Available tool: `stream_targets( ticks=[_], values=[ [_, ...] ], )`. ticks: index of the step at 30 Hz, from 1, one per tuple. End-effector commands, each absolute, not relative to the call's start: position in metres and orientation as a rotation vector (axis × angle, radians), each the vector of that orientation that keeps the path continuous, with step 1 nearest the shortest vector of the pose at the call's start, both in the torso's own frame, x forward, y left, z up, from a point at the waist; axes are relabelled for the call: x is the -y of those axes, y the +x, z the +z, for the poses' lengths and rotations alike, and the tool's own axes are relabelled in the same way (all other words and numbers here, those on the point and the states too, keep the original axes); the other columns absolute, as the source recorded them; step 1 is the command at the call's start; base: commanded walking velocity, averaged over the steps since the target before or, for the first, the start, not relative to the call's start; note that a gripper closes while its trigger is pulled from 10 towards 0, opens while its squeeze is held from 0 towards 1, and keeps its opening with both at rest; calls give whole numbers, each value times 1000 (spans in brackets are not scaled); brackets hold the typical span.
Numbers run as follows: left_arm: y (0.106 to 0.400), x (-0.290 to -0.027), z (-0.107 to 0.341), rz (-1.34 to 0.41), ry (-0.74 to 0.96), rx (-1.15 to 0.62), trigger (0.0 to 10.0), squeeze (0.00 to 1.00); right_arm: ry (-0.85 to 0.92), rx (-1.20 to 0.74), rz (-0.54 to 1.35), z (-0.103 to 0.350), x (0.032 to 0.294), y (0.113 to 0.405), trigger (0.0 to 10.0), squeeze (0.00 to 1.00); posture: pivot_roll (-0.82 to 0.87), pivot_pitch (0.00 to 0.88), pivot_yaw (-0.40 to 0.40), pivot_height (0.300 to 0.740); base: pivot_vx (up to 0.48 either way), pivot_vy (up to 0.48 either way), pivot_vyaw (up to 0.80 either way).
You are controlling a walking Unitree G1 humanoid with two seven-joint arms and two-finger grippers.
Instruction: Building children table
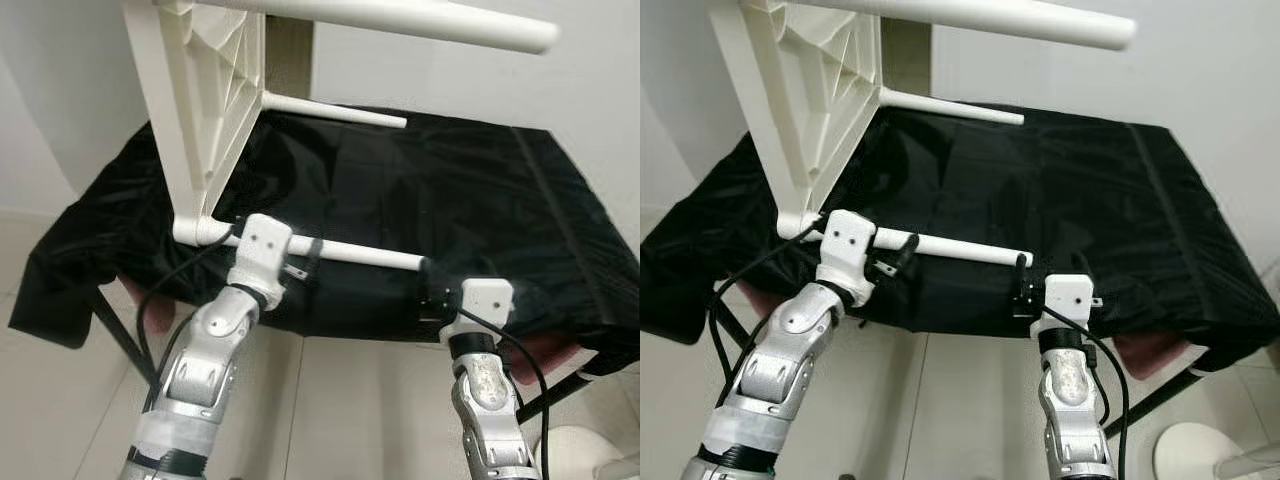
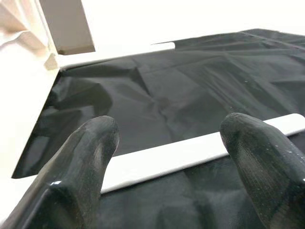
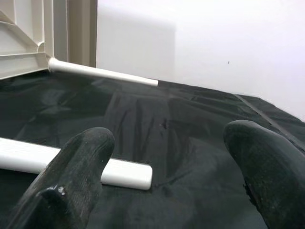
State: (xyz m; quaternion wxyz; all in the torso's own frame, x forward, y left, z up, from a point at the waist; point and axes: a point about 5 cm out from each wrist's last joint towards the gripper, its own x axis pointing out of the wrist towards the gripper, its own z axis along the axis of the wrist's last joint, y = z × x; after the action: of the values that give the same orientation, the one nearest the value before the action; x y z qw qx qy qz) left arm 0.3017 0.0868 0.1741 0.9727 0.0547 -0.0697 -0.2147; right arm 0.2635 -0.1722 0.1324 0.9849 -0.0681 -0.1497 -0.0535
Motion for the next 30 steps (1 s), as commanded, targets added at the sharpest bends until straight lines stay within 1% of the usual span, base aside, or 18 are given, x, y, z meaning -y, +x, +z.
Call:
stream_targets(
  ticks=[1,13,19,30],
  values=[
    [303,-84,178,-406,105,153,10000,0,-141,294,-121,131,176,263,10000,0,-40,31,-2,740,0,0,0],
    [306,-78,180,-421,70,150,10000,0,-147,304,-132,135,180,265,10000,0,-48,30,-5,740,0,0,0],
    [306,-80,179,-420,67,146,10000,0,-149,301,-134,134,180,264,10000,0,-47,29,-6,740,0,317,0],
    [306,-81,179,-420,72,148,10000,0,-150,299,-121,133,178,267,10000,0,-39,13,-12,740,0,452,0]
  ],
)
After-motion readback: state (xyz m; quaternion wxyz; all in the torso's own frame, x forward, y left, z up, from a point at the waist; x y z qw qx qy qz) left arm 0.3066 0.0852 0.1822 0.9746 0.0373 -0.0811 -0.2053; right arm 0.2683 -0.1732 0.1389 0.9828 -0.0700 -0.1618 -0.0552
